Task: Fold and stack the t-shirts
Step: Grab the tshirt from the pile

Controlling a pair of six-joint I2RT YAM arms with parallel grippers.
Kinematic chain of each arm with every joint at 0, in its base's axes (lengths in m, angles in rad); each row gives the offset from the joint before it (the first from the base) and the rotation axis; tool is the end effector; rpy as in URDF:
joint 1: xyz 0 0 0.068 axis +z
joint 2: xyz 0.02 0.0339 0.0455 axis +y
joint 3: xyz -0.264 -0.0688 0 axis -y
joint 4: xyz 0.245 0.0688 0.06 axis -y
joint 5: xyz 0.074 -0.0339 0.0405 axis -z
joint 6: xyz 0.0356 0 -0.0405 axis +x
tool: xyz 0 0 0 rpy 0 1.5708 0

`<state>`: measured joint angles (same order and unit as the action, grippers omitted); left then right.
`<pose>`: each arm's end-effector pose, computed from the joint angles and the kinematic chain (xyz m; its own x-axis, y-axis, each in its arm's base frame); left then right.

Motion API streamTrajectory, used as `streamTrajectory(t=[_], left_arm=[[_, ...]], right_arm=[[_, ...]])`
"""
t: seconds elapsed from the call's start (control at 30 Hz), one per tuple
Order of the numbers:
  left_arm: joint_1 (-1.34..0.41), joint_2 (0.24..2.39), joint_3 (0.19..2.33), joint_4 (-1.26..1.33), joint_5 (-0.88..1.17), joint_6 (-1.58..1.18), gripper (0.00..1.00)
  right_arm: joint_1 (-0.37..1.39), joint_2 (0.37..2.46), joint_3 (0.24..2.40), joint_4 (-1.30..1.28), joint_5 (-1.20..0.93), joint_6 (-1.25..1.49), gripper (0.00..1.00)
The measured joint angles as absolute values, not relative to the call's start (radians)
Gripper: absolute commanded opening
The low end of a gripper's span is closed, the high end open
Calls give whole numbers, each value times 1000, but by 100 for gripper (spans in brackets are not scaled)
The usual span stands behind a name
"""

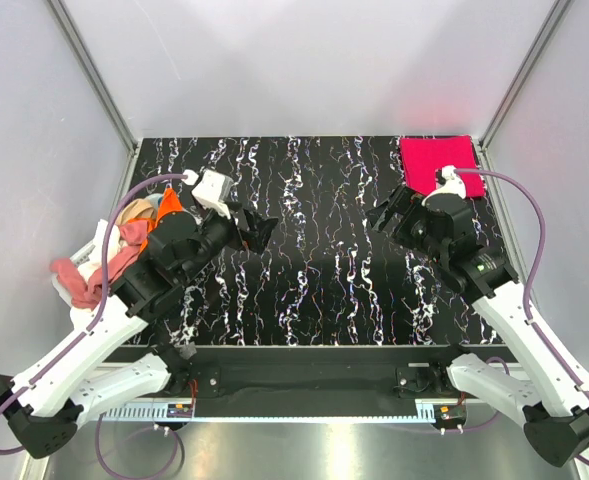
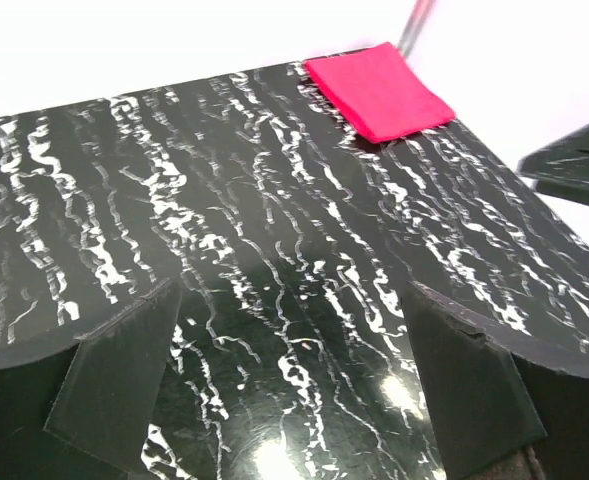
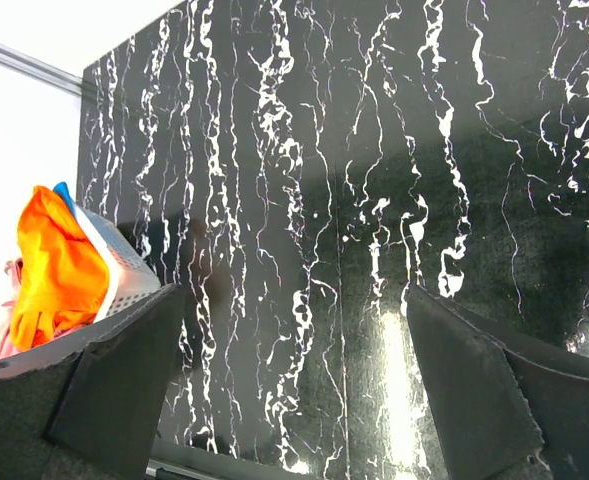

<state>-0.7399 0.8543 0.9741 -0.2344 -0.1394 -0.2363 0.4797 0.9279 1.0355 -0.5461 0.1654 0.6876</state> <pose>0.1446 -0.1253 0.3889 -0.2145 -0.1181 -0.9696 0.5302 0.8196 -0.2171 0.1781 0.0860 0.3644 -0.4961 0.4476 -0.7440 -0.0105 0.8537 0.5206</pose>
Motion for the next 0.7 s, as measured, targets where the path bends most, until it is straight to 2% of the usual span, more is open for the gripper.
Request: streamTrajectory(t=[0.27, 0.43, 0.57, 0.6, 0.7], left_arm=[[-706, 859, 1030, -313, -371, -223, 99], [-542, 853, 1108, -468, -509, -252, 99], [-339, 841, 1105, -594, -493, -308, 98], [-285, 845, 1099, -620, -484, -323, 96], [-177, 891, 1092, -687, -447, -362, 79]], right_arm=[[480, 866, 1023, -546, 167, 710, 100], [480, 826, 1007, -543, 137, 720, 100], [480, 810, 985, -536, 105, 721, 100], [480, 811, 978, -533, 94, 721, 100], [480, 816, 963, -529, 74, 721, 100]])
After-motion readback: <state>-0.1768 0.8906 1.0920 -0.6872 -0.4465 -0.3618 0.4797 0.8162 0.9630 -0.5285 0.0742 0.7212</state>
